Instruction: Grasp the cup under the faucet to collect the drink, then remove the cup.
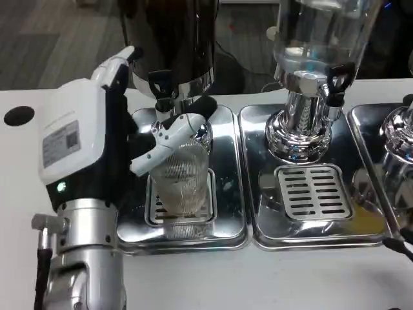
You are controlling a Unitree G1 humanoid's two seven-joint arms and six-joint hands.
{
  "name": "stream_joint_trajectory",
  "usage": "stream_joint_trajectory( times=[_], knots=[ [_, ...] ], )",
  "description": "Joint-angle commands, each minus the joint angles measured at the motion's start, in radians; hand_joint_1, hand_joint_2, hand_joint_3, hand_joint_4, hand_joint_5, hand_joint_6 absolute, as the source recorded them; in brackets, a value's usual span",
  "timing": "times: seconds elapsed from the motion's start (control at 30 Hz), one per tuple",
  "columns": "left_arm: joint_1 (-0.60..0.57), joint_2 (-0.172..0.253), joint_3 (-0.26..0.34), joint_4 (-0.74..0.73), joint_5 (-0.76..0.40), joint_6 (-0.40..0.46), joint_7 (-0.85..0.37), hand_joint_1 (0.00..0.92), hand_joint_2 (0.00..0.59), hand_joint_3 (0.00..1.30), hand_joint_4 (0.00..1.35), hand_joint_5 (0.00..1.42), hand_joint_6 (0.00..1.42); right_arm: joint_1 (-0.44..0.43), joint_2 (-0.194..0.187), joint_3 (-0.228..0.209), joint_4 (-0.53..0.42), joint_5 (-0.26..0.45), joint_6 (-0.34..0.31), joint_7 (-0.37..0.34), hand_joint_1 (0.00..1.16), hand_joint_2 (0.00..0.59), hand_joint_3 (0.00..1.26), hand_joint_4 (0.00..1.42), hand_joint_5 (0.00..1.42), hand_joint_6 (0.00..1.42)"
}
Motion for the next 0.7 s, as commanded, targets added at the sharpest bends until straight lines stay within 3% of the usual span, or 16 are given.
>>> stream_joint_trajectory(
  times=[0.03,0.37,0.7],
  knots=[
    [-0.011,-0.006,-0.012,0.015,-0.005,-0.015,-0.016,0.039,0.041,0.28,0.23,0.83,0.88,0.009,-0.001,-0.012,-0.016,0.002,-0.007,0.0,0.49,0.324,0.14,0.0,0.0,0.0],
    [0.015,-0.02,-0.02,-0.001,0.003,-0.028,-0.001,0.043,0.047,0.48,0.45,0.92,0.94,0.007,-0.005,-0.01,-0.012,0.004,-0.009,0.003,0.49,0.324,0.13,0.0,0.0,0.0],
    [0.061,-0.018,-0.018,-0.023,-0.005,-0.047,0.003,0.043,0.049,0.54,0.52,0.93,0.95,0.003,-0.005,-0.006,-0.01,0.004,-0.011,0.005,0.49,0.324,0.13,0.0,0.0,0.0]
  ],
)
